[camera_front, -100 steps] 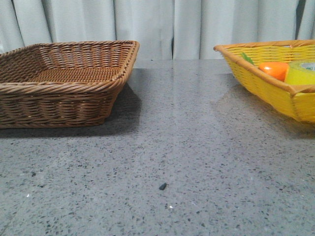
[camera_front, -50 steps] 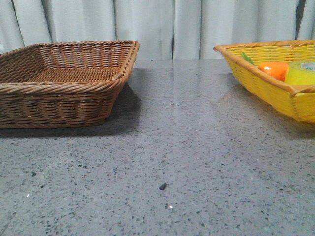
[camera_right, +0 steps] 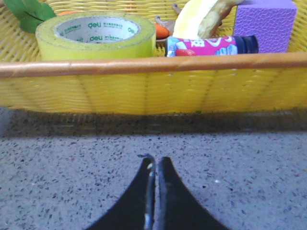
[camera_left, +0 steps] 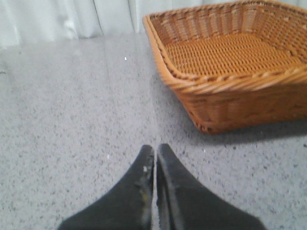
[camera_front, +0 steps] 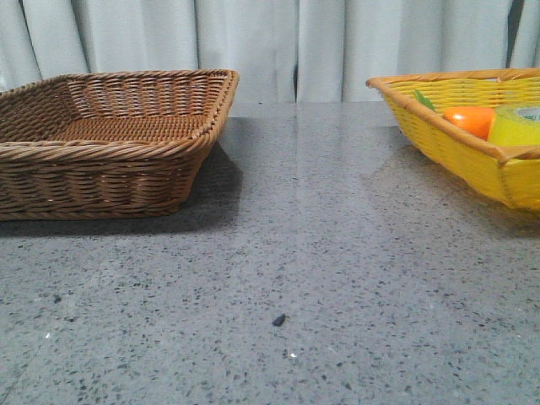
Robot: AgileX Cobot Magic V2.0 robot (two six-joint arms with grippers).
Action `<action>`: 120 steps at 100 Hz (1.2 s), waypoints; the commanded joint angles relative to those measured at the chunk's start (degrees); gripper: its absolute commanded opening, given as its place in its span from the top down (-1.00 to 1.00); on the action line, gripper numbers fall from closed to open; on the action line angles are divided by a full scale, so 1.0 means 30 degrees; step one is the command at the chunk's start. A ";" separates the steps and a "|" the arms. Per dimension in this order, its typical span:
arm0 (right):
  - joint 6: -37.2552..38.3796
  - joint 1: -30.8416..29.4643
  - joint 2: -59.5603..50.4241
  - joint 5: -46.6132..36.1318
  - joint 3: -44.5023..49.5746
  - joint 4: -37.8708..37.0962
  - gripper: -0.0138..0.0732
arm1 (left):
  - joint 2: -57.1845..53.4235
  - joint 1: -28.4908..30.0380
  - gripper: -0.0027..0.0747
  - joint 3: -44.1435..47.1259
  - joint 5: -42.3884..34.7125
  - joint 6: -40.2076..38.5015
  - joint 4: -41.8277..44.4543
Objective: Transfer tape with both arms
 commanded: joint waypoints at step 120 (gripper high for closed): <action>-0.0025 -0.0135 0.1158 -0.5368 -0.2266 0.0719 0.85 | 0.0606 0.0037 0.99 -0.3125 -0.3767 -0.0116 -0.2400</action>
